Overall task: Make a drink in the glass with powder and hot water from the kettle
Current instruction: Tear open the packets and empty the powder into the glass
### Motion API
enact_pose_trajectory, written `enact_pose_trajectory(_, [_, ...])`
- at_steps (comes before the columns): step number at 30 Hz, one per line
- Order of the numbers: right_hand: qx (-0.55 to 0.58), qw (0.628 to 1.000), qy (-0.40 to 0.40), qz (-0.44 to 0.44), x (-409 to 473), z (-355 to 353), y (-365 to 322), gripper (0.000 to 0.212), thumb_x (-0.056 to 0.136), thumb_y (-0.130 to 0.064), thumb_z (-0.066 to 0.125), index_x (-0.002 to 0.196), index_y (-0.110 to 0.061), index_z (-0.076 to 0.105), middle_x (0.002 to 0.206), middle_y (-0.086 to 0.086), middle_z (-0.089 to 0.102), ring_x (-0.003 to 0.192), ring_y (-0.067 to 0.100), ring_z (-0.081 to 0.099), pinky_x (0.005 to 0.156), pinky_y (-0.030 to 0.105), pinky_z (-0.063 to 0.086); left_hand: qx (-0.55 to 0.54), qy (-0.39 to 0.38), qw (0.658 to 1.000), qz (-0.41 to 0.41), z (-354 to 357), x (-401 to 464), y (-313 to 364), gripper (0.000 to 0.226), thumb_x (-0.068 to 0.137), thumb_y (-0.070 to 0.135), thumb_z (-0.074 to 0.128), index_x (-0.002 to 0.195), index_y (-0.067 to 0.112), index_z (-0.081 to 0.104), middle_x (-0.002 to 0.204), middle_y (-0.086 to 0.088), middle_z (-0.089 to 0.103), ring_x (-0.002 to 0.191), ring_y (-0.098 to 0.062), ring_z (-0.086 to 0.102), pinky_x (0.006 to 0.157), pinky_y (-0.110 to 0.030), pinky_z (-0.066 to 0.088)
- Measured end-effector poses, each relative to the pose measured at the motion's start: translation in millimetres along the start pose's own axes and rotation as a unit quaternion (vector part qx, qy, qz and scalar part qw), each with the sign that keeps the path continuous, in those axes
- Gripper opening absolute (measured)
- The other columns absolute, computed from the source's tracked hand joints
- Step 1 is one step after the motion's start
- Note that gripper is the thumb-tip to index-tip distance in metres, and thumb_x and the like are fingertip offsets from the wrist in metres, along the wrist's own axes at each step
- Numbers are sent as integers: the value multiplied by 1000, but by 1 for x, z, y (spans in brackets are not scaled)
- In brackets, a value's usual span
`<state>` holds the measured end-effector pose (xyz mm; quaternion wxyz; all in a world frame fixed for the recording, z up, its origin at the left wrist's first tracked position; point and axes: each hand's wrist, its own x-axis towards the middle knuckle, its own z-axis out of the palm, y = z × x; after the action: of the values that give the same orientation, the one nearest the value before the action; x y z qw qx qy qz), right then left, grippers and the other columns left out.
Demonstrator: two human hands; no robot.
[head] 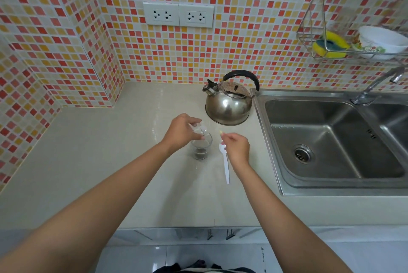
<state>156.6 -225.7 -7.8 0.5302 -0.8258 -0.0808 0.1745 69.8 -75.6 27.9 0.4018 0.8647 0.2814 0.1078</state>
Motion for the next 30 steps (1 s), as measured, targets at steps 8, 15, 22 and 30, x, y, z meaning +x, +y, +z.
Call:
enact_pose_trajectory(8, [148, 980, -130, -4, -4, -2, -50, 6, 81, -4, 68, 80, 2, 71, 59, 2, 67, 53, 12, 60, 62, 18, 49, -197, 42, 979, -21, 5, -5, 6, 54, 64, 19, 87, 115, 14, 69, 102, -3, 63, 89, -16, 60, 85, -27, 51])
enact_pose_trajectory(15, [-11, 981, -153, -118, 4, -10, -67, 8, 84, -1, 64, 85, 4, 70, 73, 14, 66, 58, 12, 56, 63, 25, 47, -289, 32, 956, -35, -7, -8, 0, 8, 79, 12, 75, 86, 10, 74, 79, -8, 72, 70, -12, 67, 73, -17, 53])
enact_pose_trajectory(22, [-89, 958, -206, -179, 10, -11, -72, 10, 82, -4, 70, 91, -1, 71, 69, 3, 65, 57, 6, 58, 56, 12, 47, -252, -13, 968, -8, -15, -8, -1, 9, 83, 9, 71, 87, 1, 71, 73, -7, 70, 64, -9, 65, 70, -16, 52])
enact_pose_trajectory(30, [-164, 943, -190, -220, 14, -5, -77, 6, 86, -9, 65, 83, -12, 70, 80, 16, 67, 71, 17, 57, 71, 35, 50, -208, -33, 977, 27, -23, -4, 7, 4, 83, 10, 70, 81, 8, 74, 71, -6, 70, 61, -4, 63, 65, -10, 51])
